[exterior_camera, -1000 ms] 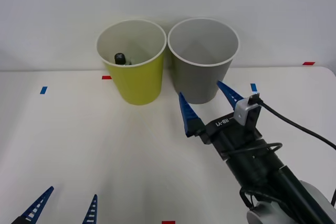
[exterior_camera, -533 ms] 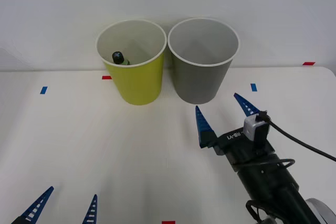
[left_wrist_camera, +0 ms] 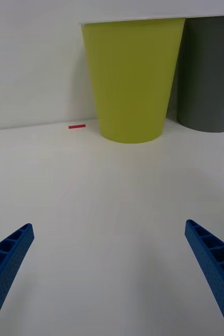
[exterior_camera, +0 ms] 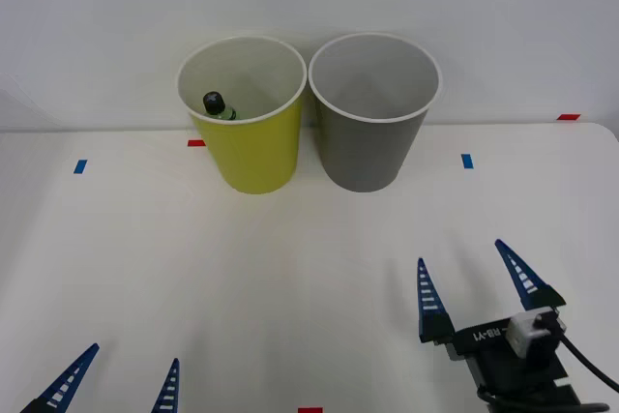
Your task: Put cans in the gray bin and PET bottles in the light green bin.
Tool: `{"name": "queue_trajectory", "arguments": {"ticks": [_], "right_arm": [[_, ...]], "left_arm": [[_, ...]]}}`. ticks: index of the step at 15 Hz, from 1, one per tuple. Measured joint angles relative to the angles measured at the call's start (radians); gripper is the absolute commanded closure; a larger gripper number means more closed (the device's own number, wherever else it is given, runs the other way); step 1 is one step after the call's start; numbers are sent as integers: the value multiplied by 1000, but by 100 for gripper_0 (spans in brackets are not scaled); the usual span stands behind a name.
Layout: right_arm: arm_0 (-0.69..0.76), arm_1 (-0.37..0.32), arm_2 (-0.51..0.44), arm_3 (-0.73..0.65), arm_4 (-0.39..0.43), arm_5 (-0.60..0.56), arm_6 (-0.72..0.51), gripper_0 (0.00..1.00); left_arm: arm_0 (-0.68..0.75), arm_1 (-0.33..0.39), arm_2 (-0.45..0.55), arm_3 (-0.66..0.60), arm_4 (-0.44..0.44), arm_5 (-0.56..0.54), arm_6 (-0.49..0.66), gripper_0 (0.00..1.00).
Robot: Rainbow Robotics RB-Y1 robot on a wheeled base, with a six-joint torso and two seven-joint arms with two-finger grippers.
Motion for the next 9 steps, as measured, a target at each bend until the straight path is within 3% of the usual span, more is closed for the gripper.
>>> {"name": "queue_trajectory", "arguments": {"ticks": [5, 9], "right_arm": [[171, -17, -9, 1, -32, -165, 6, 0], [253, -18, -9, 1, -44, -221, 4, 0]], "left_arm": [[0, 0, 0, 0, 0, 0, 0, 0], [0, 0, 0, 0, 0, 0, 0, 0]]}}
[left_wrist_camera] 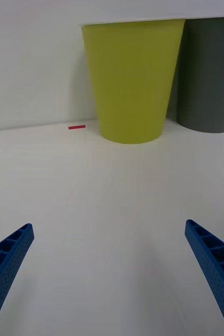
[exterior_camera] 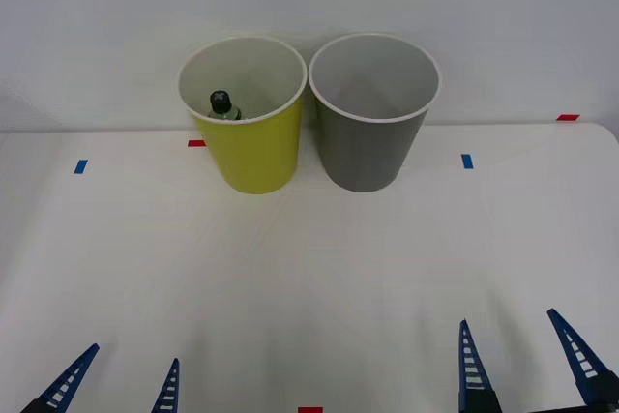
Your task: Put cans in the gray bin and PET bottles in the light green bin.
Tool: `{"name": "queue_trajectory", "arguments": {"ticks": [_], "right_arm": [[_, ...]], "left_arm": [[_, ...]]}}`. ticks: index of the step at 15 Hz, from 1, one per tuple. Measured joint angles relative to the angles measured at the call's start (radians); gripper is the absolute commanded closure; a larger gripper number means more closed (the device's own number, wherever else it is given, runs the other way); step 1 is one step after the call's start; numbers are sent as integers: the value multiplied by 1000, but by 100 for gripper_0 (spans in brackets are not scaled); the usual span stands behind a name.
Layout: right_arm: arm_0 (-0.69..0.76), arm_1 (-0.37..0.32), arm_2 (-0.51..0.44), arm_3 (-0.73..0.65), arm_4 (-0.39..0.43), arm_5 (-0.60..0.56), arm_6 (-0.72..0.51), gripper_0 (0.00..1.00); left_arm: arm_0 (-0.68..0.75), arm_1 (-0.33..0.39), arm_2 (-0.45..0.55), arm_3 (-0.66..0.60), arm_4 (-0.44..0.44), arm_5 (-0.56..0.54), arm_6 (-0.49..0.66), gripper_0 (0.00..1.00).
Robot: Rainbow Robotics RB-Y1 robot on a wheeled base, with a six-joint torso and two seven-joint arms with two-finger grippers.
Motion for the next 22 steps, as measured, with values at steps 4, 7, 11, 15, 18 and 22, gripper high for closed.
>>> {"name": "queue_trajectory", "arguments": {"ticks": [4, 7, 11, 15, 18, 22], "right_arm": [[54, -3, 2, 1, -4, -3, -6, 0], [75, -9, 13, 7, -4, -3, -12, 0], [78, -10, 15, 8, -4, -2, -13, 0], [78, -10, 15, 8, -4, -2, -13, 0], [78, -10, 15, 8, -4, -2, -13, 0], [78, -10, 15, 8, -4, -2, -13, 0]], "left_arm": [[0, 0, 0, 0, 0, 0, 0, 0], [0, 0, 0, 0, 0, 0, 0, 0], [0, 0, 0, 0, 0, 0, 0, 0], [0, 0, 0, 0, 0, 0, 0, 0], [0, 0, 0, 0, 0, 0, 0, 0], [0, 0, 0, 0, 0, 0, 0, 0]]}}
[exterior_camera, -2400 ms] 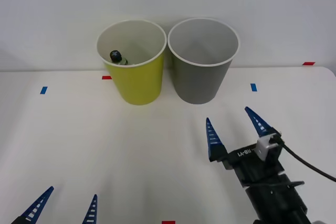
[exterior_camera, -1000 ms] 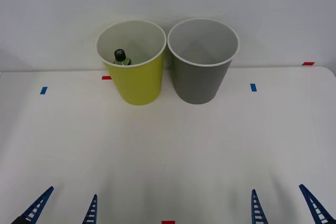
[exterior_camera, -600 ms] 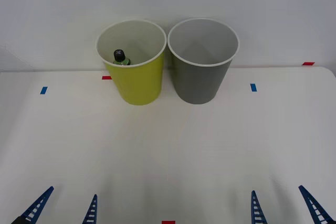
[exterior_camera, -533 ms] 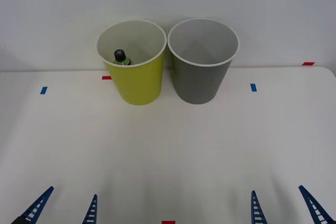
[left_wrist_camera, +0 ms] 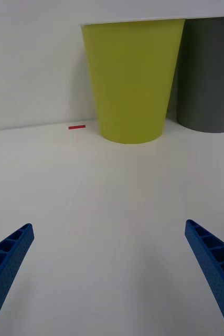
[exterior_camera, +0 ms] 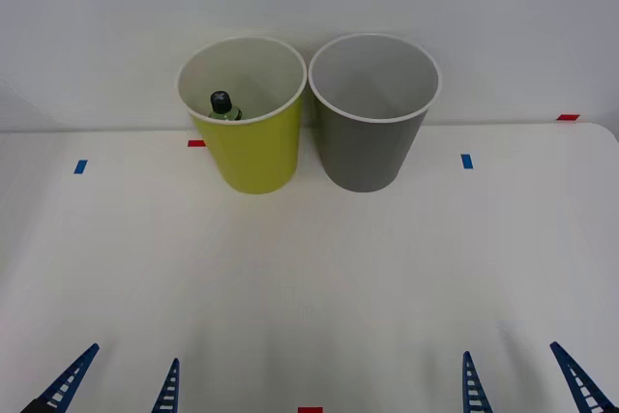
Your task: Put cans in the gray bin and PET bottles in the light green bin.
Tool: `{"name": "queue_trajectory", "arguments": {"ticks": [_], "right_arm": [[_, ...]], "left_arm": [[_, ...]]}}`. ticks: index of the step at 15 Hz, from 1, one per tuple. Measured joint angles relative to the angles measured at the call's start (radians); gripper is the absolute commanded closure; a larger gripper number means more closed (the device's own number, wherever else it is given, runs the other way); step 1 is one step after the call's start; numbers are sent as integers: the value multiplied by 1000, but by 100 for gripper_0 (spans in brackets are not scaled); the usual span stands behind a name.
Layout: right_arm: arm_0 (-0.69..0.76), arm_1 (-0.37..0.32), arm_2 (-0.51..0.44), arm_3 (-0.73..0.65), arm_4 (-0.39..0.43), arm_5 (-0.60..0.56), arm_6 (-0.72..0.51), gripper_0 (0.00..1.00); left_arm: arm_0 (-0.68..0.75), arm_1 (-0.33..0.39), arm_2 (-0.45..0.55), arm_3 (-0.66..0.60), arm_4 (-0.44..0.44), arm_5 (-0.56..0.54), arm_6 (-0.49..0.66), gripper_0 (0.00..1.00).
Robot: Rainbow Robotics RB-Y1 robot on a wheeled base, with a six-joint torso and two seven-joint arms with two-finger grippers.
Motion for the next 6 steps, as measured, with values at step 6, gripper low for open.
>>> {"name": "queue_trajectory", "arguments": {"ticks": [6], "right_arm": [[0, 0, 0, 0, 0, 0, 0, 0]], "left_arm": [[0, 0, 0, 0, 0, 0, 0, 0]]}}
